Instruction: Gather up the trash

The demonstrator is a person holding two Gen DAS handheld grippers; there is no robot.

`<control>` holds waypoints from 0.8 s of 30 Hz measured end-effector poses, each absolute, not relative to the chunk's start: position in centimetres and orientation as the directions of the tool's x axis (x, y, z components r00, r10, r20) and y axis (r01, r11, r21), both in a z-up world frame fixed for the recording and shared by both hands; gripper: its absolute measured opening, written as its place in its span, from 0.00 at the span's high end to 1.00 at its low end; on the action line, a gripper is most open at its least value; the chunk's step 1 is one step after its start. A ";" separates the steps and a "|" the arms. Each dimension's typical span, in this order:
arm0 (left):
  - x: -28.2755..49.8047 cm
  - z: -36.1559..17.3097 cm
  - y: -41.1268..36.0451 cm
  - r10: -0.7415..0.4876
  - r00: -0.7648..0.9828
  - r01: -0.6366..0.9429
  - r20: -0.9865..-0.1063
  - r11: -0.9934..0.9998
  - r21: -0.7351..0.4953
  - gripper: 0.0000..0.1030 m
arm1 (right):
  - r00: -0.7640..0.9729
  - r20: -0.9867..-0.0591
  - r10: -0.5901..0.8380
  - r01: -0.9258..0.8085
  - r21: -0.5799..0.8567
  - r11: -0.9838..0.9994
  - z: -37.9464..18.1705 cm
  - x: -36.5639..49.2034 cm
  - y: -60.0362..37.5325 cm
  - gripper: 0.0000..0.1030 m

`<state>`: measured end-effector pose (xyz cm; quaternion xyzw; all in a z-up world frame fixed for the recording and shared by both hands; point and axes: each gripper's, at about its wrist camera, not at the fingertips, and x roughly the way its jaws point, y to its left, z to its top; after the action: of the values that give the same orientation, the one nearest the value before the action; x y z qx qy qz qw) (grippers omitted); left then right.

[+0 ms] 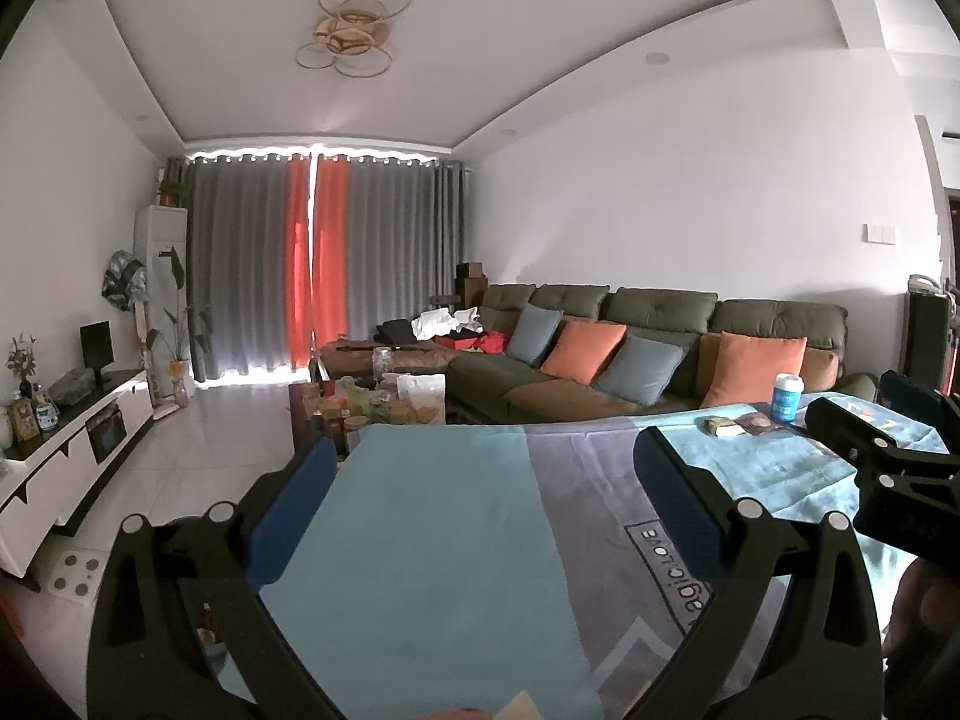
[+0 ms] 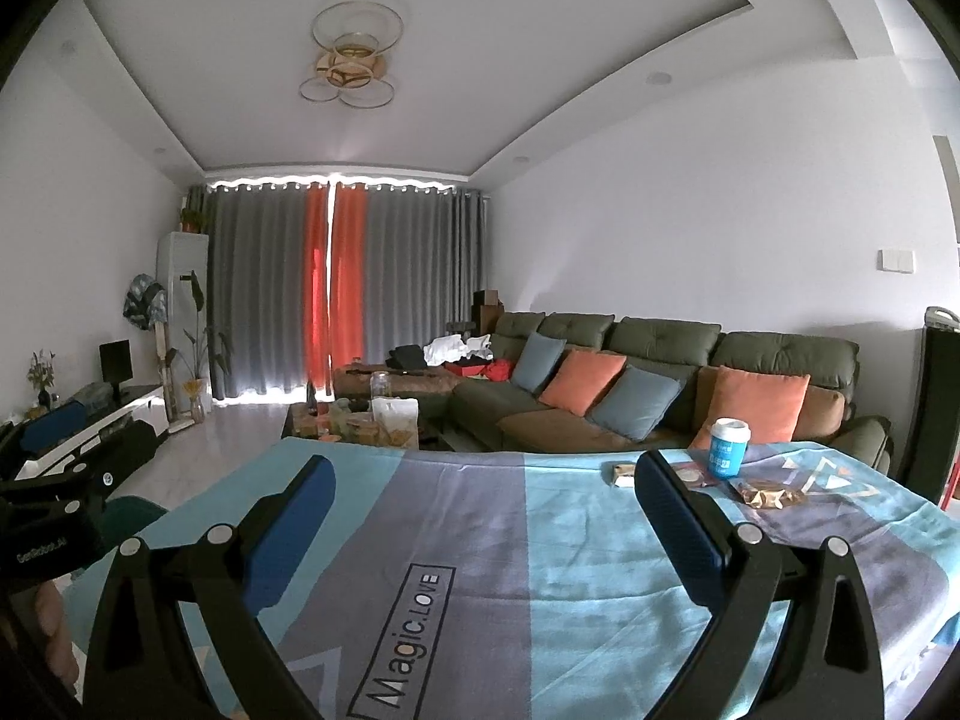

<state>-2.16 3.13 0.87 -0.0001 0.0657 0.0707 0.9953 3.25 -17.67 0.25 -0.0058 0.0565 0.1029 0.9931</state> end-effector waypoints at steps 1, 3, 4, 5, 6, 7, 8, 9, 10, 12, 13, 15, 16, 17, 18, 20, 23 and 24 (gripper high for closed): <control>-2.1 0.8 3.1 0.141 0.981 -0.141 -0.133 0.990 0.011 0.05 | 0.972 -0.114 0.204 -0.205 0.000 0.979 0.3 3.3 -17.7 0.06; -2.3 0.9 3.1 0.137 0.981 -0.137 -0.134 0.990 0.010 0.05 | 0.972 -0.115 0.203 -0.205 0.000 0.979 0.3 3.3 -17.7 0.06; -2.3 0.8 3.1 0.137 0.981 -0.136 -0.136 0.991 0.011 0.05 | 0.973 -0.115 0.202 -0.204 0.001 0.979 0.3 3.2 -17.7 0.06; -2.4 0.6 3.2 0.135 0.981 -0.135 -0.136 0.991 0.013 0.05 | 0.972 -0.114 0.205 -0.206 0.002 0.979 0.3 3.3 -17.7 0.06; -2.5 0.6 3.3 0.134 0.982 -0.133 -0.136 0.991 0.012 0.05 | 0.972 -0.115 0.205 -0.206 0.002 0.978 0.3 3.3 -17.7 0.06; -2.5 0.5 3.3 0.134 0.981 -0.134 -0.137 0.991 0.011 0.05 | 0.972 -0.118 0.204 -0.206 -0.001 0.979 0.2 3.3 -17.6 0.06; -2.6 0.4 3.3 0.133 0.981 -0.133 -0.139 0.991 0.010 0.05 | 0.972 -0.117 0.204 -0.206 -0.003 0.979 0.2 3.2 -17.7 0.06; -2.6 0.2 3.5 0.132 0.981 -0.132 -0.141 0.991 0.009 0.05 | 0.972 -0.116 0.204 -0.206 -0.002 0.979 0.3 3.3 -17.6 0.06; -2.6 0.2 3.5 0.132 0.981 -0.132 -0.142 0.991 0.009 0.05 | 0.972 -0.119 0.205 -0.206 -0.003 0.978 0.3 3.3 -17.6 0.06; -2.7 0.1 3.8 0.130 0.981 -0.130 -0.145 0.991 0.007 0.05 | 0.972 -0.116 0.202 -0.204 -0.004 0.979 0.3 3.2 -17.7 0.06; -2.8 0.0 3.9 0.129 0.981 -0.129 -0.145 0.992 0.009 0.05 | 0.973 -0.116 0.202 -0.204 -0.003 0.979 0.3 3.2 -17.7 0.06; -2.9 0.1 3.9 0.127 0.982 -0.127 -0.143 0.992 0.008 0.05 | 0.972 -0.122 0.203 -0.205 -0.002 0.979 0.3 3.3 -17.7 0.06; -3.1 0.2 4.1 0.127 0.982 -0.128 -0.142 0.992 0.006 0.05 | 0.972 -0.118 0.203 -0.205 -0.003 0.979 0.3 3.3 -17.7 0.06; -3.3 0.0 4.3 0.128 0.982 -0.129 -0.141 0.992 0.005 0.05 | 0.972 -0.119 0.204 -0.206 -0.004 0.978 0.3 3.3 -17.7 0.06; -3.1 0.2 4.2 0.125 0.982 -0.125 -0.144 0.992 0.007 0.05 | 0.971 -0.122 0.205 -0.208 -0.006 0.978 0.3 3.4 -17.7 0.06; -3.3 0.0 4.2 0.127 0.981 -0.127 -0.147 0.992 0.009 0.05 | 0.972 -0.118 0.204 -0.206 -0.005 0.978 0.3 3.1 -17.7 0.06; -3.5 0.0 4.3 0.114 0.983 -0.114 -0.142 0.993 0.009 0.05 | 0.972 -0.119 0.204 -0.207 -0.010 0.978 0.3 3.2 -17.7 0.06; -3.6 -0.1 4.4 0.108 0.984 -0.107 -0.143 0.994 0.012 0.05 | 0.971 -0.119 0.205 -0.207 -0.007 0.978 0.4 3.3 -17.7 0.06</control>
<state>-3.63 4.39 -0.07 0.0019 0.0718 0.0541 0.9960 3.31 -17.66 0.41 -0.0099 0.0591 0.1039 0.9928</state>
